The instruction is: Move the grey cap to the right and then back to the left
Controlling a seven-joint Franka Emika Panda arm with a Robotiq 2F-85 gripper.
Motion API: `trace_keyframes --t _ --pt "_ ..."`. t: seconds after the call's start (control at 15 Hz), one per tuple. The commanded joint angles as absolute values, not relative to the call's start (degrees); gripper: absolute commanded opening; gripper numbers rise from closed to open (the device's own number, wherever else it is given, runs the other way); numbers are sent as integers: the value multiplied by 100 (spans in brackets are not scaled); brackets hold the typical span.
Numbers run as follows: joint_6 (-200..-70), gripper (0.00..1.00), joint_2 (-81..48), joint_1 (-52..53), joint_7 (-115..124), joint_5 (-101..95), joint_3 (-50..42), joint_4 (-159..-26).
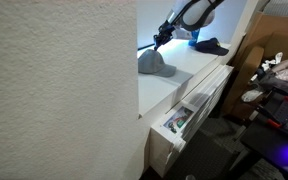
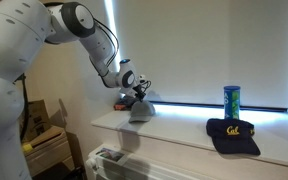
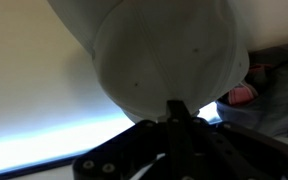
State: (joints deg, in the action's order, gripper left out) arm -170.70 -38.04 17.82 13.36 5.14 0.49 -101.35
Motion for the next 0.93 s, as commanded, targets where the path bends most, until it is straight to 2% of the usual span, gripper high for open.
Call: trace_keyframes --t 0.0,0.07,0.13,0.2,0.33,0.4,0.53,0.87 --pt "-17073 14 -3810 1875 1407 366 -88 -10159" --pt "-17096 27 -3812 1960 1491 334 -208 -10159" --pt "-17110 33 -3815 1991 1527 321 -282 -10153" --pt "-17073 15 -3798 1816 1370 414 -41 -10143" --pt "-17074 30 -3799 1874 1399 393 -145 -10141" --pt "-17074 58 -3799 1878 1400 390 -156 -10141" --pt "-17087 61 -3789 1809 1349 424 -56 -10144" --pt "-17100 95 -3765 1657 1236 474 219 -10154"
